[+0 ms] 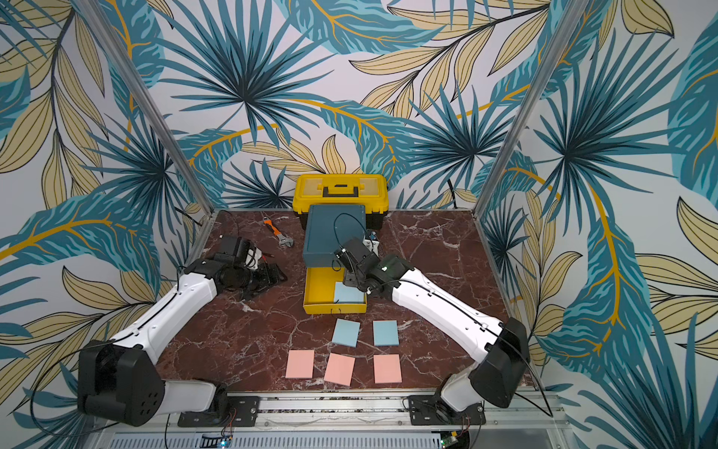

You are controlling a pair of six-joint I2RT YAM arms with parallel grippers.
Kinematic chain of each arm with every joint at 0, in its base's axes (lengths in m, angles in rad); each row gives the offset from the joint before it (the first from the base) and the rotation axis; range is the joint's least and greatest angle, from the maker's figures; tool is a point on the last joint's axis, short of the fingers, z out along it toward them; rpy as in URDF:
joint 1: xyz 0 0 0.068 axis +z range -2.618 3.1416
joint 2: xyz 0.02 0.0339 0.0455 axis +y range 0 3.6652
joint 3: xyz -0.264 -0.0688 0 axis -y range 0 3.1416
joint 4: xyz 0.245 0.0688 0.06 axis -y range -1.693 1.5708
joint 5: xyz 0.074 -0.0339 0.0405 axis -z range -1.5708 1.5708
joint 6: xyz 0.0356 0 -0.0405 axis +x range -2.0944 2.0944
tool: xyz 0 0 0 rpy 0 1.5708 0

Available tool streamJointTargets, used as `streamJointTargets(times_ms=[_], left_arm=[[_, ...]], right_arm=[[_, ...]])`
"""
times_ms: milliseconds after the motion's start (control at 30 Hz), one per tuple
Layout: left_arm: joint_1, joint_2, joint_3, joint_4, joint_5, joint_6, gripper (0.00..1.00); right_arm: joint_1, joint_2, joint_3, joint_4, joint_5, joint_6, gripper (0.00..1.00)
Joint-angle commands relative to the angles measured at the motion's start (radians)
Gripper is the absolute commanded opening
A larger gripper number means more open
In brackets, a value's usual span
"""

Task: Please put the sticky notes in the drawer by color
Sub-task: Pick up the sticky notes from the center of the board.

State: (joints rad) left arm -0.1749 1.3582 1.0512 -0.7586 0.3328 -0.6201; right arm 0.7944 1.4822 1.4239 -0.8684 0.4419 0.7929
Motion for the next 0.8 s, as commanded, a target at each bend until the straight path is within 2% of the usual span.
streamJointTargets(times_ms=[0, 267, 367, 767], left_arm=[[0.008, -0.016, -0.007, 0.013, -0.006, 0.003, 0.84], [0.008, -0.008, 0.002, 0.017, -0.004, 0.005, 0.84], [0.007, -0.007, 0.012, 0.008, -0.001, 0.006, 0.84], [0.002, -0.038, 0.031, -0.033, -0.029, 0.004, 0.84]], right_arm=[[0.003, -0.048, -0.047, -0.141, 0.068, 0.01, 0.72], [0.003, -0.206, -0.295, -0.218, 0.006, 0.147, 0.82], [0.003, -0.236, -0.362, -0.211, -0.024, 0.179, 0.91], [0.079, -0.235, -0.563, -0.08, -0.149, 0.188, 0.92]])
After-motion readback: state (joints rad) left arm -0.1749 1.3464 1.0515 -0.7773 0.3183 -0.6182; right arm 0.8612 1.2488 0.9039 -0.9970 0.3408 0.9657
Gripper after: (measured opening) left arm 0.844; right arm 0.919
